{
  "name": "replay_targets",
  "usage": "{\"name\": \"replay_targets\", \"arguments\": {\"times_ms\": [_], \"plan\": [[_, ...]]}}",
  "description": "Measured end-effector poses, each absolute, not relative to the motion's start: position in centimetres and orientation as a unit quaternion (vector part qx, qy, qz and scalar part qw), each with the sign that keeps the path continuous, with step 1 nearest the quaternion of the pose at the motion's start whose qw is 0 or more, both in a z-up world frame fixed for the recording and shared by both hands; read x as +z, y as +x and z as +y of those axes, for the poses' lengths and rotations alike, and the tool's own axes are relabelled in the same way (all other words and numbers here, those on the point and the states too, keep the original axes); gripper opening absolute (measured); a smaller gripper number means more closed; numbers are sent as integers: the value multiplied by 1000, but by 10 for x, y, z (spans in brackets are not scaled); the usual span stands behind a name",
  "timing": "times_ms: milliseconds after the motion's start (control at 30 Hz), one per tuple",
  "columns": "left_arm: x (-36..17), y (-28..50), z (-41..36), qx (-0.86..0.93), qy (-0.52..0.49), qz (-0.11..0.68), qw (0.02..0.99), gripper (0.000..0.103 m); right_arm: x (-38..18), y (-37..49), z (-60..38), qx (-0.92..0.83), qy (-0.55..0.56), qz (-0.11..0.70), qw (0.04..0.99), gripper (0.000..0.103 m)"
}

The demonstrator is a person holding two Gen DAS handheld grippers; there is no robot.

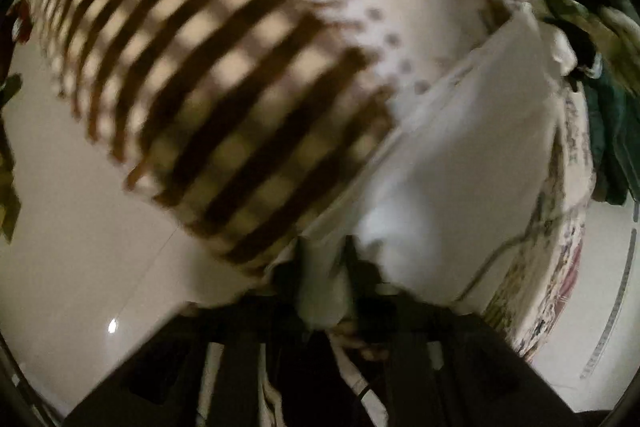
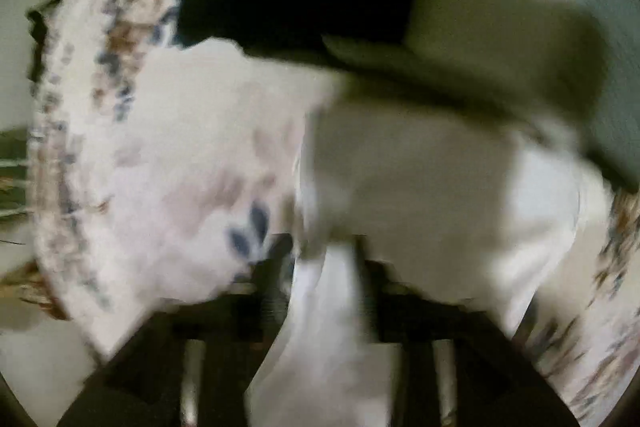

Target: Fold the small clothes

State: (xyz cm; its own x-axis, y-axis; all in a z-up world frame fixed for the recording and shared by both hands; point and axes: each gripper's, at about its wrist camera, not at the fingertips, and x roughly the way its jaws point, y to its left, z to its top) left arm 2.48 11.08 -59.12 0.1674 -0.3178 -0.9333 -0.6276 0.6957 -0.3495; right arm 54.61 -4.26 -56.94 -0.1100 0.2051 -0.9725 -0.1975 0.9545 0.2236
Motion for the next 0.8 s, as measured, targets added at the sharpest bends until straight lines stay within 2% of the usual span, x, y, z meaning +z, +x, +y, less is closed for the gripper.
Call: {"name": "replay_targets", "arguments": {"times_ms": [100, 167, 300, 433, 567, 667, 700, 733, 767, 800], "plan": [[-582, 12, 127, 111, -406, 614, 668, 50, -551, 487, -89, 164, 15, 738, 654, 63], [-579, 13, 130, 99, -414, 607, 671, 53, -548, 441, -119, 162, 31, 754, 636, 63], [-582, 37, 121, 67, -390, 617, 681, 53, -576, 321, -178, 132, 76, 810, 566, 63], [-589, 62, 104, 32, -336, 635, 695, 53, -620, 209, -220, 115, 167, 849, 488, 63], [-608, 72, 89, 11, -299, 656, 693, 53, -661, 140, -226, 129, 236, 853, 448, 63], [-610, 74, 79, 3, -274, 648, 710, 50, -676, 114, -224, 135, 278, 835, 456, 63], [-608, 73, 76, 2, -267, 639, 721, 41, -676, 109, -224, 135, 282, 827, 468, 61], [-607, 74, 71, 8, -255, 639, 726, 32, -674, 105, -226, 136, 291, 817, 479, 53], [-605, 72, 68, 12, -241, 639, 730, 17, -672, 100, -226, 136, 292, 813, 485, 26], [-603, 72, 67, 17, -238, 637, 733, 7, -671, 96, -228, 140, 302, 807, 488, 6]]}}
